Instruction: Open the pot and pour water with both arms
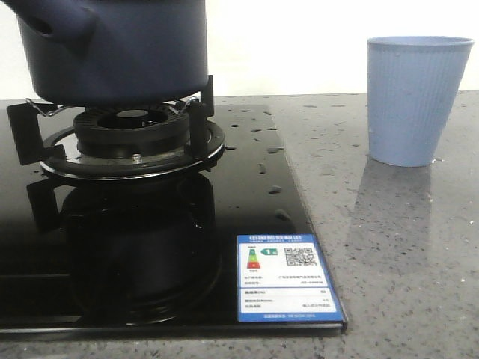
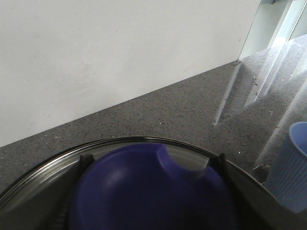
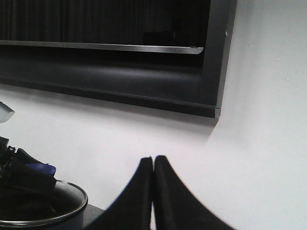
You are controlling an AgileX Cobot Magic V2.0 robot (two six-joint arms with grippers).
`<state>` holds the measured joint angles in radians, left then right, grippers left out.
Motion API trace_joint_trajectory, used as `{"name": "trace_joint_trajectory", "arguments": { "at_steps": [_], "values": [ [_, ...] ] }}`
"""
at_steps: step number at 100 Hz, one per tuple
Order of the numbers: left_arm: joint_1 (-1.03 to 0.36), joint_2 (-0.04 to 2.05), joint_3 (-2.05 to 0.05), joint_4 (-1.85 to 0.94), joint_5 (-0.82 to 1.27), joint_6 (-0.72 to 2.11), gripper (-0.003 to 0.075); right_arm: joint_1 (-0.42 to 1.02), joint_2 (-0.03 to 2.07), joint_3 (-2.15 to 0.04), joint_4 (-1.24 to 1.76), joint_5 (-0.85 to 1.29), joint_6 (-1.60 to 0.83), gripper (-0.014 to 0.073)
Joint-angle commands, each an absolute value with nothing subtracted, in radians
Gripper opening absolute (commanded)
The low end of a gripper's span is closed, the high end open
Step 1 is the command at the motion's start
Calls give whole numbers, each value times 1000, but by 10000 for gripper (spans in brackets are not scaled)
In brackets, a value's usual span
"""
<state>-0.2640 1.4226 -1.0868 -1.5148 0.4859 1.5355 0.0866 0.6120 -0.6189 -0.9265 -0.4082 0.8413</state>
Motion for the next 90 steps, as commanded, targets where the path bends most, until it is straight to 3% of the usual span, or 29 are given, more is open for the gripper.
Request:
{"name": "trace_joint_trajectory", "arguments": {
  "at_steps": [1,6,13,26,33,40,56,64,90],
  "values": [
    [-272,1386,-1128,-1567,460,1537,500,81,610,-645,-913,-426,844,-60],
    [-272,1386,-1128,-1577,455,1537,622,81,610,-645,-913,-414,844,-60],
    [-272,1371,-1132,-1585,455,1537,703,81,610,-645,-913,-397,844,-60],
    [-272,1300,-1151,-1585,455,1535,671,81,610,-645,-913,-378,844,-60],
    [-270,1231,-1151,-1588,437,1520,613,81,610,-645,-913,-378,844,-60],
    [-263,1147,-1144,-1579,393,1477,508,81,599,-645,-942,-378,844,-60],
    [-261,926,-1030,-1496,310,1429,135,83,521,-594,-1060,-366,951,-60],
    [-261,795,-931,-1466,310,1429,-13,83,467,-534,-1164,-368,1046,-60],
    [-261,397,-552,-1471,258,1427,-20,83,264,-319,-1294,-393,1133,-60]
  ]
}}
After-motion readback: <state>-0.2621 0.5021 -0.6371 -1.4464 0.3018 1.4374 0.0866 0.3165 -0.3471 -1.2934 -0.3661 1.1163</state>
